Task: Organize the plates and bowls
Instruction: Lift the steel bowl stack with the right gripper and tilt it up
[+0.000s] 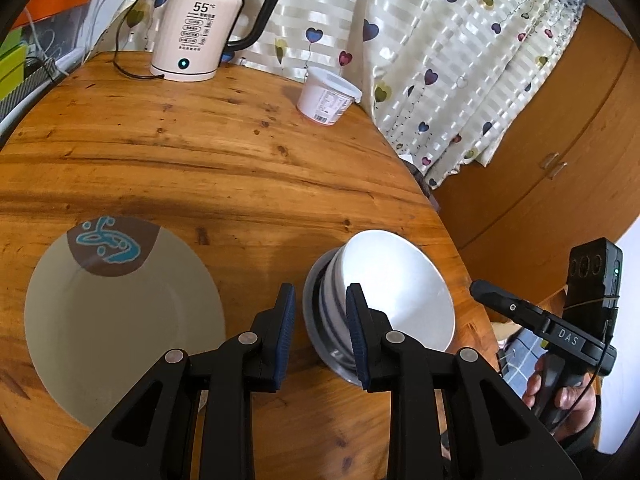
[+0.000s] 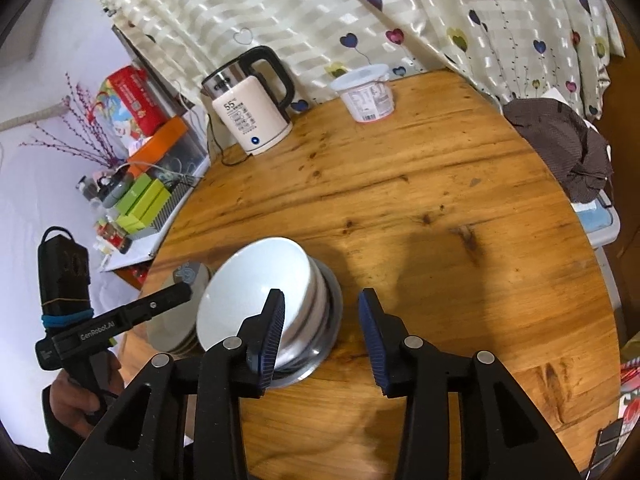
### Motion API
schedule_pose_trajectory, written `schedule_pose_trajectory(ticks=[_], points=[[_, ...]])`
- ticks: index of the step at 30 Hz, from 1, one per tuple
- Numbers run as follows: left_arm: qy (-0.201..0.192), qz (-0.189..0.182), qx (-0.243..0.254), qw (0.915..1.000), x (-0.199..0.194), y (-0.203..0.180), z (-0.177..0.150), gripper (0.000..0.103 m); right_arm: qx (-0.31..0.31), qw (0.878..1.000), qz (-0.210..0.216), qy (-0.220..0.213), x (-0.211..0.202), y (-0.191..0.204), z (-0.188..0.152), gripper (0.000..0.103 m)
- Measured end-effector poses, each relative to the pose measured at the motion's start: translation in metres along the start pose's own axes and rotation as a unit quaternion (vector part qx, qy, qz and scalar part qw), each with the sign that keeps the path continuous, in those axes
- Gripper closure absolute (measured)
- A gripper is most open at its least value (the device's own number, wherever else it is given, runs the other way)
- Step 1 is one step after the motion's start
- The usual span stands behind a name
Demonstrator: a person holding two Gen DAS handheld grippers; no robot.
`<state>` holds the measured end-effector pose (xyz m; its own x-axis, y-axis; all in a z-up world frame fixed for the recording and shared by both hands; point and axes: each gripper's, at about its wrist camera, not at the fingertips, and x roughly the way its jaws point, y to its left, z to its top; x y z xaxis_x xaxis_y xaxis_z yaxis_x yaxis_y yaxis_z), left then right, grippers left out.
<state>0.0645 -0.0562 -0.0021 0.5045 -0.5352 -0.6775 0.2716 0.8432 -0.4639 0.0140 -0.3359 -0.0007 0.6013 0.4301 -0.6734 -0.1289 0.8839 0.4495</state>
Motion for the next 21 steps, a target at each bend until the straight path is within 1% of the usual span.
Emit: schedule_pose_trajectory(ticks=[2,5,9,21], points=[[-0.002,0.001,-0.002,1.0000,-0.001,0.001,-0.003,0.076,0.005,1.000,-0.003,0.003,-0.001,-0.005,-0.002,0.061],[-0.002,0.005,-0.006,1.0000,-0.002,0.003,-0.008,0.076,0.013,1.000,-0.002,0.005,-0.002,-0.012,-0.006,0.059],[0.000,0.008,-0.009,0.9999,-0.002,0.005,-0.013,0.075,0.035,0.999,0.024,0.007,-0.003,-0.020,-0.010,0.059],[0.013,-0.015,-0.027,0.9994,0.000,0.013,-0.021,0.075,0.042,0.997,0.051,0.026,0.002,-0.020,-0.015,0.060]])
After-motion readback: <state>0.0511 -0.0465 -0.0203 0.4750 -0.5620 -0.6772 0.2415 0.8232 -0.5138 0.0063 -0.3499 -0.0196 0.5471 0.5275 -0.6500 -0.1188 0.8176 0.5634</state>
